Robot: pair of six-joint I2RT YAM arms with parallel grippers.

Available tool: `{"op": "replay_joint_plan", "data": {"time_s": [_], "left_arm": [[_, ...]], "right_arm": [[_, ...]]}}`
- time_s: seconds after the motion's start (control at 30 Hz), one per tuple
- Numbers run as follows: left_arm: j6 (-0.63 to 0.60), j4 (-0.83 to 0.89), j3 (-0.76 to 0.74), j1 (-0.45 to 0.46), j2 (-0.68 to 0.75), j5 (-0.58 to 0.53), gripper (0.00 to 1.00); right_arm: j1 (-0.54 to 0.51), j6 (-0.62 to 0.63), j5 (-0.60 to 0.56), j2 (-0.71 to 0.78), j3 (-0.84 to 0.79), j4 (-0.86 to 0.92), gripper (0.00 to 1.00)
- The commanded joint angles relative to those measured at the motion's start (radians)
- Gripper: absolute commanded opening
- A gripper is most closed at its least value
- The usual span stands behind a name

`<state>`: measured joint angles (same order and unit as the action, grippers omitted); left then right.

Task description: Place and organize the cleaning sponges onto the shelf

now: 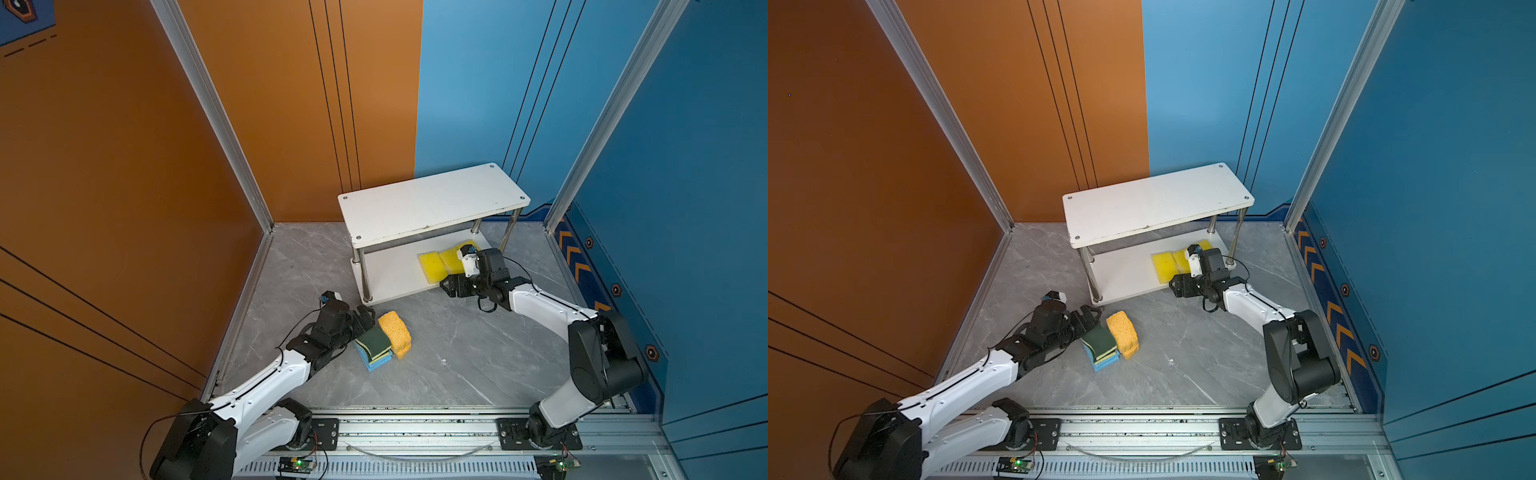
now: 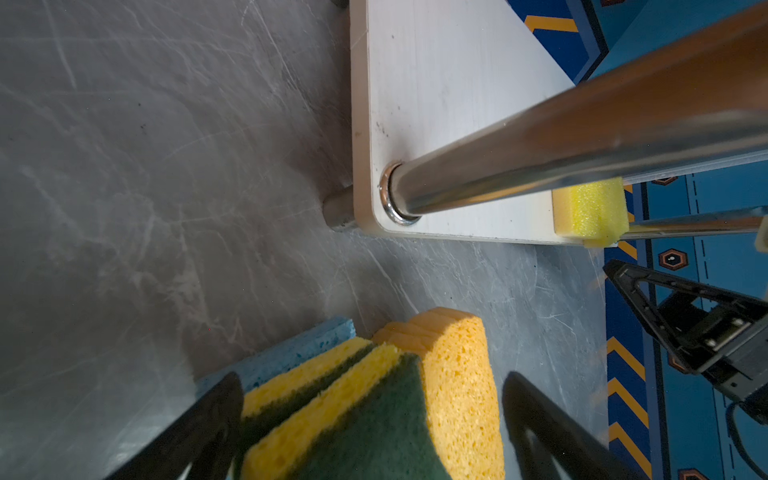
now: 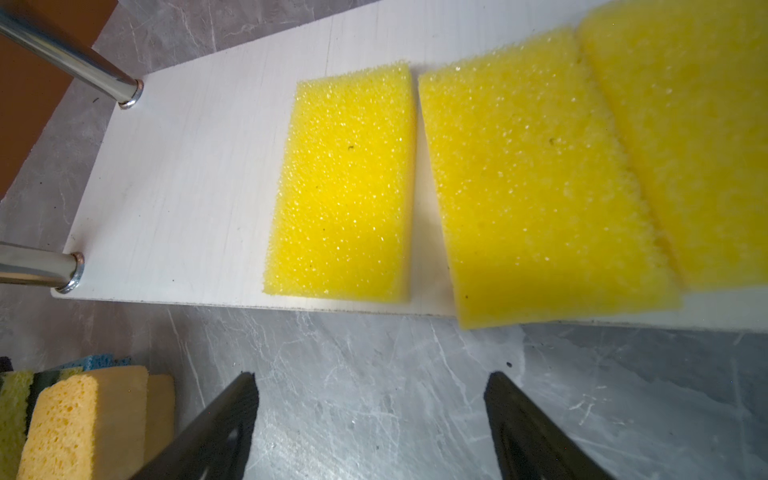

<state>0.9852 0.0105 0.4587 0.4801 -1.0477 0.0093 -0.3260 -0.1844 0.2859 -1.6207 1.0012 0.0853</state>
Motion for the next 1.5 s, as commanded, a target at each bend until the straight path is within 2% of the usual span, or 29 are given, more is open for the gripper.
{"op": "replay_joint_plan", "data": {"time_s": [0.0, 0.97, 1.3, 1.47], "left_arm": [[-0.011, -0.001, 0.012, 0.004, -0.006, 0.011, 0.97], [-0.008, 0.003, 0.006, 0.006, 0.007, 0.006, 0.98], [-0.008, 0.005, 0.008, 0.008, 0.013, 0.011, 0.98], [-0.008, -0.008, 0.009, 0.005, 0.024, 0.037, 0.98]], "right_arm": [[0.007, -0.012, 0.016, -0.026, 0.036, -0.010, 0.84], [0.006, -0.019, 0.048, -0.110, 0.105, -0.028, 0.84], [-0.004, 0.000, 0.051, 0.001, 0.059, 0.030, 0.88], [-0.057, 0.011, 0.063, 0.085, 0.005, 0.055, 0.93]]}}
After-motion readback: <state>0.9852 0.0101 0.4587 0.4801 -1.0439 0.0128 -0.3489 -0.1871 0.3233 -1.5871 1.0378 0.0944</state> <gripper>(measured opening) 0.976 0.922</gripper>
